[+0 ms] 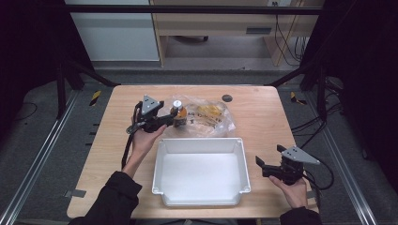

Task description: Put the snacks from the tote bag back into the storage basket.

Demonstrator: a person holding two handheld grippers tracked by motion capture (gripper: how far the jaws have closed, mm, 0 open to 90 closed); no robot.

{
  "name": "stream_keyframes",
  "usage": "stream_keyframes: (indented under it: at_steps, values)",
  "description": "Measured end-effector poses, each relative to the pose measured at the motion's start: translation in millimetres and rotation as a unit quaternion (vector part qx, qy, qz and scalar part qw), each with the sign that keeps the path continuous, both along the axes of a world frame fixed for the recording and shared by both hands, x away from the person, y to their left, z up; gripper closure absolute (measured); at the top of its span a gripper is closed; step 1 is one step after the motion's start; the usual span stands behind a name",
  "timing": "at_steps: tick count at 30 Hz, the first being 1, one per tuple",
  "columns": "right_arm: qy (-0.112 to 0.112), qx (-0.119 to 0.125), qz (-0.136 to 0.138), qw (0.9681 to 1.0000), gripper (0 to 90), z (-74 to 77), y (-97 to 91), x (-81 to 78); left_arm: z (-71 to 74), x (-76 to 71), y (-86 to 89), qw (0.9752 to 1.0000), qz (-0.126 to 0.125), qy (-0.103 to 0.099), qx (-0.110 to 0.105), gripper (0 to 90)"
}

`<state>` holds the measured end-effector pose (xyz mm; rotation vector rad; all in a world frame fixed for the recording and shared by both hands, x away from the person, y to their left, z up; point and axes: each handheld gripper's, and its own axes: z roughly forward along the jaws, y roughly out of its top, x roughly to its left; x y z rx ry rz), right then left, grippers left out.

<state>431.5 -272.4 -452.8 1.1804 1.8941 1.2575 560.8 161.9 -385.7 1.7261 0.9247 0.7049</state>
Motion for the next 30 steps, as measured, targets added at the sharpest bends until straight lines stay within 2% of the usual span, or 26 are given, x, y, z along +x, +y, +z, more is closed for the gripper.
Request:
stream_keyframes:
  at_steps: [8, 12, 16, 19, 30]
  values:
    - [0.001, 0.001, 0.000, 1.0000, 5.8, -0.1, -0.1, 0.1, -3.3, 7.5, -7.5, 1.0000, 0.002, -0.003, 0.005, 35.0]
    - [-0.001, 0.001, 0.000, 1.0000, 5.8, 0.5, -0.5, -0.3, -8.3, 13.5, -11.1, 1.0000, 0.006, -0.001, -0.004, 36.1]
    - [0.001, 0.002, 0.001, 1.0000, 5.8, 0.4, -0.3, 0.0, -12.8, 17.6, -14.6, 0.9999, 0.013, -0.004, 0.005, 37.4]
    - [0.002, 0.001, 0.002, 1.0000, 5.8, 0.1, 0.0, 0.2, -15.9, 19.9, -16.3, 0.9998, 0.016, -0.003, 0.011, 39.0]
    - [0.005, -0.002, 0.003, 1.0000, 5.8, -0.8, 0.4, 0.7, -20.2, 24.4, -19.0, 0.9999, 0.010, -0.009, 0.006, 46.5]
